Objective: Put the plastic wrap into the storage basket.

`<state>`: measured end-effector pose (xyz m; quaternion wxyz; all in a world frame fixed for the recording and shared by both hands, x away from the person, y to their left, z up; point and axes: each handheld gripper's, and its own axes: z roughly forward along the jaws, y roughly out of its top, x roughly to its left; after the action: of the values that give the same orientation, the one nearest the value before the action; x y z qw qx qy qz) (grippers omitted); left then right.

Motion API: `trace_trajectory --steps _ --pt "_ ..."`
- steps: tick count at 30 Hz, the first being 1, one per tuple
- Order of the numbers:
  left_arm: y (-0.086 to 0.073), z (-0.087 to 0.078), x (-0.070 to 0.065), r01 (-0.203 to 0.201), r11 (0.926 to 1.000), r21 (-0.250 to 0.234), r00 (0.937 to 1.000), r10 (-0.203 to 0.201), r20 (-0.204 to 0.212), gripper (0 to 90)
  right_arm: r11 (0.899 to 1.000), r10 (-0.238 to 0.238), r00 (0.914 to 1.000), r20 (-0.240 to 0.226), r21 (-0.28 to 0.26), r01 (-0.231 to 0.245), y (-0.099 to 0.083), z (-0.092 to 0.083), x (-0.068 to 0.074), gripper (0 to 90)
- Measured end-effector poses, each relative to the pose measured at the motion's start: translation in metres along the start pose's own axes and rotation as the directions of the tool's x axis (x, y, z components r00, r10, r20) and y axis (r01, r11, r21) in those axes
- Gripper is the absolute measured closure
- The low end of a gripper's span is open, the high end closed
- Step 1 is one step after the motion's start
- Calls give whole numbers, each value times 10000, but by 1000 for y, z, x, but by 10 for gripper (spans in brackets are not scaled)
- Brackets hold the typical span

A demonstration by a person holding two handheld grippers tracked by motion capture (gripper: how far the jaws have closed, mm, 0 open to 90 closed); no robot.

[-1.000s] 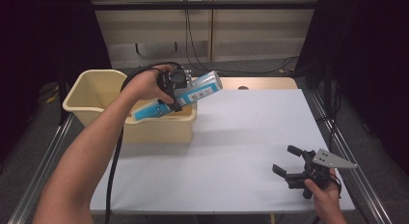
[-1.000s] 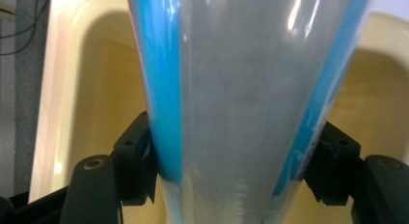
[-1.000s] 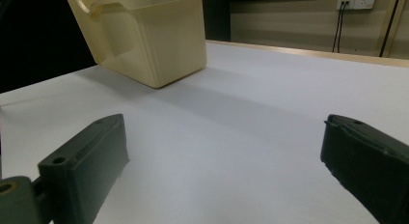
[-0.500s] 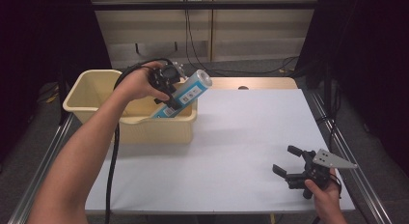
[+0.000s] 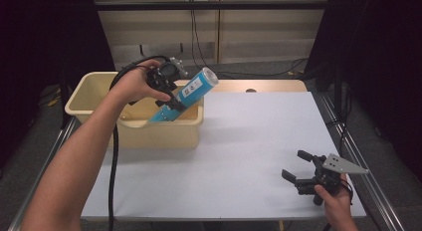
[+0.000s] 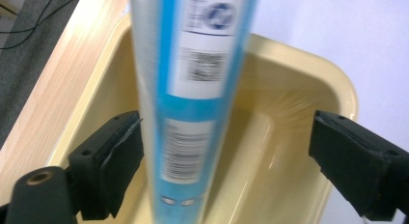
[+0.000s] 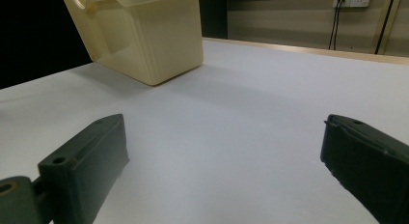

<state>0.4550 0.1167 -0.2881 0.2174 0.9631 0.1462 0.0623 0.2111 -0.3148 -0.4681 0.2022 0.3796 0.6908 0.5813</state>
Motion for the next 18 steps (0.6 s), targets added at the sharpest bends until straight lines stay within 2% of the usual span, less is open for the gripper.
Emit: trace_trajectory --steps 12,15,18 --pt "-5 -6 -11 108 9994 -318 9999 -105 87 94 10000 -55 10000 -8 -74 55 1 -1 1 23" --pt "-6 -9 -14 65 9984 -554 9999 -59 97 87 9999 -65 10000 -5 -92 65 1 -1 1 22" --pt "-8 -10 -18 221 9970 -748 9995 -203 247 77 9999 -85 10000 -30 -66 85 2 -1 1 22"
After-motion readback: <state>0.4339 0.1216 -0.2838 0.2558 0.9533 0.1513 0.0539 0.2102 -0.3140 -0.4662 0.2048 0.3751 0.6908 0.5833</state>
